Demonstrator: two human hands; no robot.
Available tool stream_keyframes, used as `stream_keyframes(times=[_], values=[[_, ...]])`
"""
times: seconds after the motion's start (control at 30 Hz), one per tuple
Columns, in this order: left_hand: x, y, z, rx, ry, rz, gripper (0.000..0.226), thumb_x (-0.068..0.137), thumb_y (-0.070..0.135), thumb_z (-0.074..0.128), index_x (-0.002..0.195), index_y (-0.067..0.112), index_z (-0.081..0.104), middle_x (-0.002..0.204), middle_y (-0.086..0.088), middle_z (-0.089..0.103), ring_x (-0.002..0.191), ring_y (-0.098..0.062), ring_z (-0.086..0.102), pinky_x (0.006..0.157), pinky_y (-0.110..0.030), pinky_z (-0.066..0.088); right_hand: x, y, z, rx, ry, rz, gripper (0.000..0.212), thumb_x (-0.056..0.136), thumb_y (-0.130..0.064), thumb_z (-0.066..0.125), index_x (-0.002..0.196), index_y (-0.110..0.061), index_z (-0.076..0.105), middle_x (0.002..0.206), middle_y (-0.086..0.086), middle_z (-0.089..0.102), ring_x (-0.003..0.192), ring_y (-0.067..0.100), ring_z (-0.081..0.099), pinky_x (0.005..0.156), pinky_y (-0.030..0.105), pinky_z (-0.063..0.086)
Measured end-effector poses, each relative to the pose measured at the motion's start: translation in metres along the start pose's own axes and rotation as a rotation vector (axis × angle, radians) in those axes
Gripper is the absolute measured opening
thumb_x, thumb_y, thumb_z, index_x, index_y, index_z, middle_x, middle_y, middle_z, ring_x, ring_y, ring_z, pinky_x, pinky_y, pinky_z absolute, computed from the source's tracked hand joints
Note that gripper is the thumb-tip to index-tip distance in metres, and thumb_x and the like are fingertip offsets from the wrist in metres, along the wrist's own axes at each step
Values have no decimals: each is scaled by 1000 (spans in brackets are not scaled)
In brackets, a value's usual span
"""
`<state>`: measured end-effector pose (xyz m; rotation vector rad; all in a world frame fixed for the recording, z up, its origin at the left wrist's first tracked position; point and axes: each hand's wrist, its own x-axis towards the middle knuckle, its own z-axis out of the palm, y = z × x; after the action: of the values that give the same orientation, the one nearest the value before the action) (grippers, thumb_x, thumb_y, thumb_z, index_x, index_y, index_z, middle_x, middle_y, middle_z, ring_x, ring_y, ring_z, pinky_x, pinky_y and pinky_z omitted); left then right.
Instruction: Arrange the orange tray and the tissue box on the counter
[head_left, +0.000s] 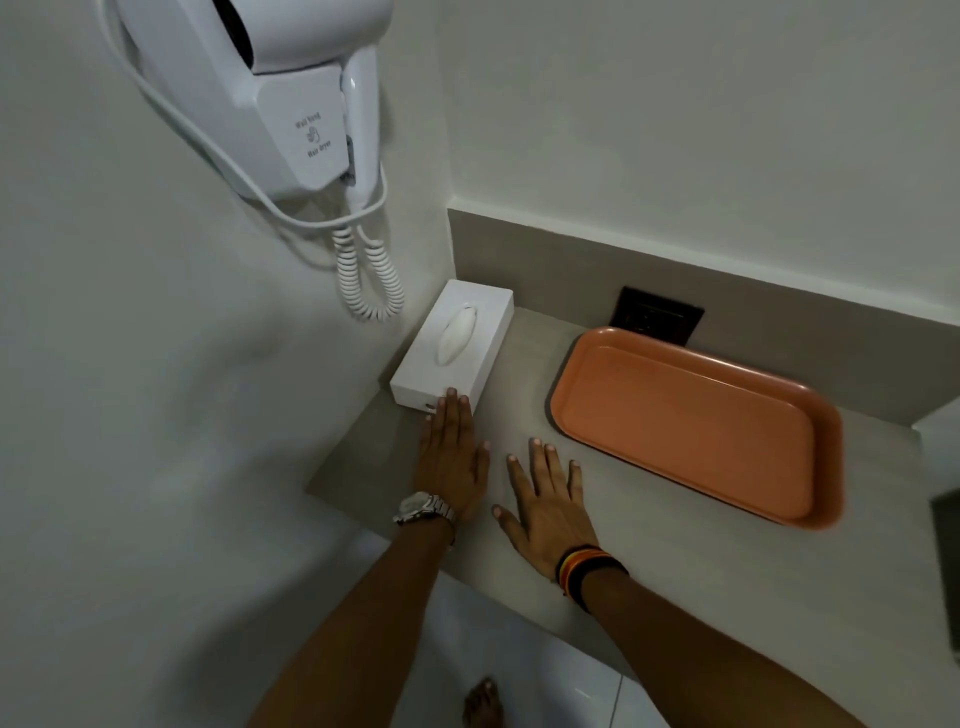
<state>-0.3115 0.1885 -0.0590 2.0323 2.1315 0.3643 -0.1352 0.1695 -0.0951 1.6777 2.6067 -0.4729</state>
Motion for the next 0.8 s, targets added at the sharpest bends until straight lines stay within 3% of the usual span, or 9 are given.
stream_keyframes(times=[0.2,0.5,0.67,0.8], values=[[5,-7,-3,103,-36,21,74,104,34,29,162,2,-3,171,-17,-10,161,-29,-6,130,-45,-2,-9,1,4,-18,54,4,74,99,-68,8,161,-29,-1,170,12,-7,157,28,-10,124,56,-8],[33,-34,-14,204,-90,25,79,102,35,32,161,1,-7,170,-20,-17,160,-32,-10,130,-47,-1,-15,4,9,-11,137,13,69,102,-62,23,161,-28,16,170,8,11,158,26,6,124,54,3],[38,-31,-8,143,-114,-19,85,101,38,37,161,4,-12,169,-17,-23,160,-32,-12,128,-44,-11,-14,3,8,-34,91,25,70,102,-64,17,161,-29,12,170,6,7,158,25,2,125,55,2],[34,-17,-18,139,-129,-71,86,101,39,38,161,5,-14,170,-16,-21,160,-33,-9,129,-53,-1,-17,3,-1,-24,36,37,71,101,-64,12,162,-28,4,169,4,-7,158,26,-6,125,53,-8]])
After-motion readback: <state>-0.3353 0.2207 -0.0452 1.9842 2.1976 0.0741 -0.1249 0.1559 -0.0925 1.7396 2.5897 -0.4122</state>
